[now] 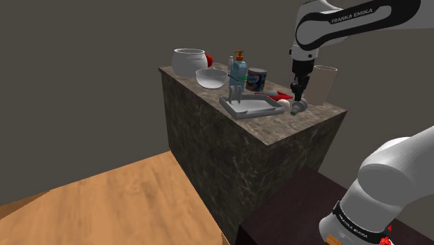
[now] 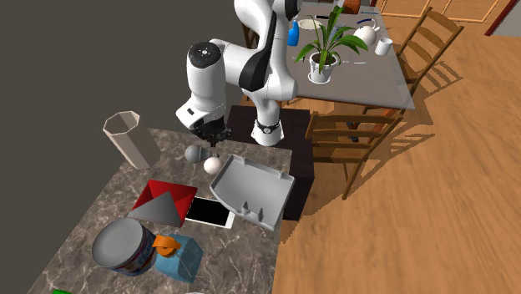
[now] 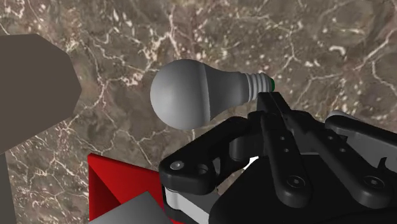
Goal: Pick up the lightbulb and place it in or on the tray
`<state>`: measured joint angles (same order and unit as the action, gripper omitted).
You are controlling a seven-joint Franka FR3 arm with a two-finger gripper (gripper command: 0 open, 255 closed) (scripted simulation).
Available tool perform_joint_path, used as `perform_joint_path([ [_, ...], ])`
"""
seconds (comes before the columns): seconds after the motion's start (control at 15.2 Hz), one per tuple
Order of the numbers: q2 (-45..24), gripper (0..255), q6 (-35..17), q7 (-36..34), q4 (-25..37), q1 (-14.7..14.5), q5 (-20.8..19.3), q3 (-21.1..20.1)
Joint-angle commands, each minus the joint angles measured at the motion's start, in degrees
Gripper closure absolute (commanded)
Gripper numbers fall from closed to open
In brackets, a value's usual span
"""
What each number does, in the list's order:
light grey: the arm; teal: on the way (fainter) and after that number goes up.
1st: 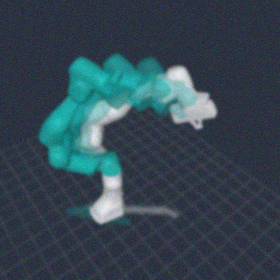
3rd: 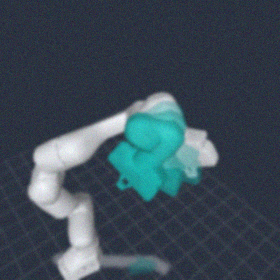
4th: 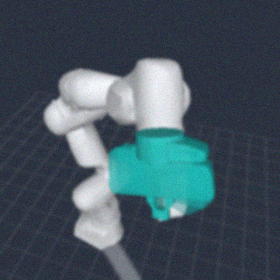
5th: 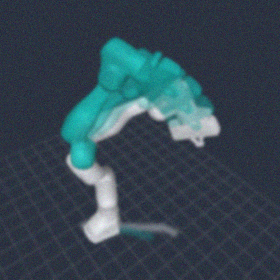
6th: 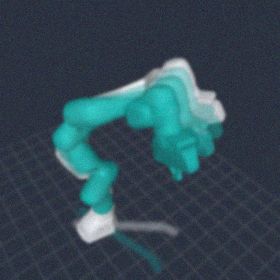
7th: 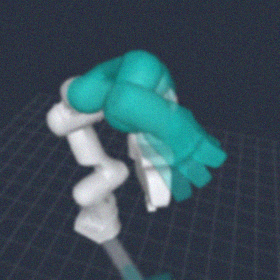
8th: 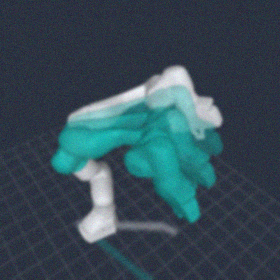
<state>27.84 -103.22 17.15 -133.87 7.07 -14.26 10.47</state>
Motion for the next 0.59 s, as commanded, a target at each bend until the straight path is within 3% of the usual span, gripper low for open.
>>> perform_joint_path([
  [0.0, 0.0, 255, 0.0, 0.0, 0.0, 0.0, 0.0, 0.0],
  [0.07, 0.0, 0, 0.0, 0.0, 0.0, 0.0, 0.0, 0.0],
  [0.46, -16.4, 0, 4.6, -43.9, 13.9, 10.7, 8.4, 0.9],
  [0.53, -16.8, 0, 4.7, -46.0, 14.2, 11.1, 8.9, 1.2],
])
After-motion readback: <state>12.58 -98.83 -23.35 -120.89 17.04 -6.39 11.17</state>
